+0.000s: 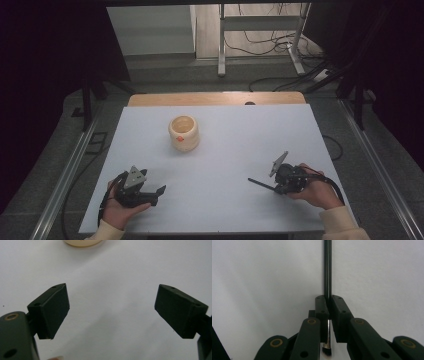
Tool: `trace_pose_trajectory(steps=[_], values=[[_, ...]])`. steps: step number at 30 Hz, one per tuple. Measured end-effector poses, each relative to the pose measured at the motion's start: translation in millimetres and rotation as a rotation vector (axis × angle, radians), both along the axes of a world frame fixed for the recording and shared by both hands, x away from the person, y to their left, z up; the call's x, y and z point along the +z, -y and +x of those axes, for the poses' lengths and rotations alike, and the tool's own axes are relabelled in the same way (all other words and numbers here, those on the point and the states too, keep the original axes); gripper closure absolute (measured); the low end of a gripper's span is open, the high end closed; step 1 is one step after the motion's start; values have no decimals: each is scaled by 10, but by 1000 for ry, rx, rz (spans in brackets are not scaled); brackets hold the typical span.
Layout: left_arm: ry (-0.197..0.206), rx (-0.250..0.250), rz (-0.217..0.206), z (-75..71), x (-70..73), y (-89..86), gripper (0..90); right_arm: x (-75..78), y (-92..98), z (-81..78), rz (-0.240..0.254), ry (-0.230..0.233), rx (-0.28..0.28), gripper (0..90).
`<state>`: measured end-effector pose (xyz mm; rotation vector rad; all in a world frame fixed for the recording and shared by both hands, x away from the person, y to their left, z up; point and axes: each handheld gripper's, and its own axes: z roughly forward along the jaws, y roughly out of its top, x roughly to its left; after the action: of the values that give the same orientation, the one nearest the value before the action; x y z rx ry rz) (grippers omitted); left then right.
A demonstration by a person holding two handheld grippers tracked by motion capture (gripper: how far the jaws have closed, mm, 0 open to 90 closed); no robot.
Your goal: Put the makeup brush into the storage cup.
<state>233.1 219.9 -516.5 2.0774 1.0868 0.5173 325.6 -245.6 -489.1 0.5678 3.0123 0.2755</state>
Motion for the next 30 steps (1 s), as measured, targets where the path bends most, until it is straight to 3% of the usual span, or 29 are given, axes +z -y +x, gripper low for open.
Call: trace_pose_trajectory(steps=[7, 11, 12, 16, 30], values=[[2, 2, -2, -1, 2, -4, 131, 23, 20, 5, 10, 13, -31, 831], [3, 2, -3, -1, 3, -2, 131, 65, 45, 11, 49, 12, -43, 832], [3, 1, -2, -1, 3, -1, 131, 98, 64, 12, 80, 16, -50, 831], [4, 0, -1, -2, 3, 3, 131, 126, 83, 12, 106, 19, -61, 831], [5, -2, 1, -1, 6, 5, 133, 218, 49, 4, 149, 39, -89, 831]])
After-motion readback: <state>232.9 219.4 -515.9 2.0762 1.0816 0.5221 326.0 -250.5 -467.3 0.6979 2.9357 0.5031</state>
